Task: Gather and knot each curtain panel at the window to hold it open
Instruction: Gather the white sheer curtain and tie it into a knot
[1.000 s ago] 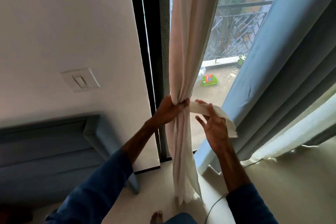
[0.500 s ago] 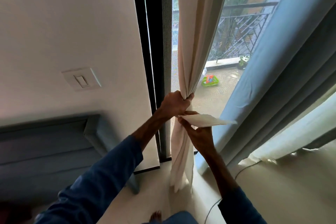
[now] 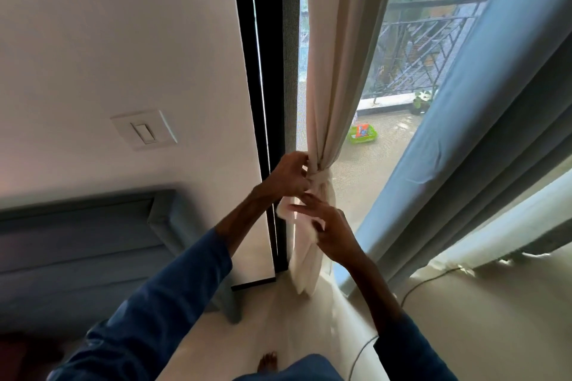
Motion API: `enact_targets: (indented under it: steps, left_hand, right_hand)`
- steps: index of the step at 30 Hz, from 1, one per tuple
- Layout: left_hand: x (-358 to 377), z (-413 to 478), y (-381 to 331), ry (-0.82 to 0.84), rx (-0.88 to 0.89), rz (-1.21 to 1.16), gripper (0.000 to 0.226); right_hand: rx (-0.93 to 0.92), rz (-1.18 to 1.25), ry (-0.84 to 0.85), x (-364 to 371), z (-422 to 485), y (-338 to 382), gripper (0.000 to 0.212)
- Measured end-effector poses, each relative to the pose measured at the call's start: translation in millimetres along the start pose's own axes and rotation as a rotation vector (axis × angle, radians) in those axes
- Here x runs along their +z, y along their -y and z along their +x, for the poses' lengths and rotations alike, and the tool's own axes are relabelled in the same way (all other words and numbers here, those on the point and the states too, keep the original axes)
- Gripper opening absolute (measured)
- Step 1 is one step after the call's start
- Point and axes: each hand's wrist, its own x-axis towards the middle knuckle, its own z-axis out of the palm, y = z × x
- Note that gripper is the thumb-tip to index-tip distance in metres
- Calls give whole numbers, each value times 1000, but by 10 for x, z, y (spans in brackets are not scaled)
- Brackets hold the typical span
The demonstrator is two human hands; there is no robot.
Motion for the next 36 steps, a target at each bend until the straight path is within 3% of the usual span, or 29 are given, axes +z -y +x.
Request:
enact_targets:
  steps: [2,6,7,10,14,19,21,22,24,25,29,32,34,36]
  left_hand:
    - [6,-8,73,-26,49,-9,26]
    - [-9,-38,178,-10,71,103,29]
    - [-13,-45,196,28,73,135,32]
    - [-24,-73,230,102,134,261,41]
    - [-81,-128,218,18,197,405,40]
    - [-101,-221,181,-137,273,352,28]
    - [-118,-246,156,-200,254,301,27]
    - [-132,-256,137,-204,226,285,25]
    - [-126,-259,138,-123,223,221,23]
    - [-108,-258,147,-56,246,159,25]
    - [-33,-231,221,187,196,-59,46]
    - [0,-241,234,325,168,-195,51]
    - [41,-260,192,330,137,-307,45]
    - [97,-278,139,267,112,-407,34]
  right_hand:
    - [38,27,-65,-58,-4,-14,74]
    - [205,56,-487,-228,56,-92,30]
    - [220,43,-501,-281,81,-113,33]
    - [253,95,-285,-366,209,-173,51]
    - [241,182,-123,-265,255,-171,35]
    - [252,256,-10,-228,210,-118,32]
    - [301,344,-11,-221,197,-112,51]
    - [340,378,-24,-218,193,-102,74]
    - [420,430,-34,-215,170,-95,115]
    - [441,464,-35,-211,156,-92,124]
    - [503,621,-95,-212,127,-91,109]
    - [532,711,-221,-255,64,-83,111]
    - [494,722,-275,-291,16,-77,107]
    - [460,756,-296,-312,-6,-75,87]
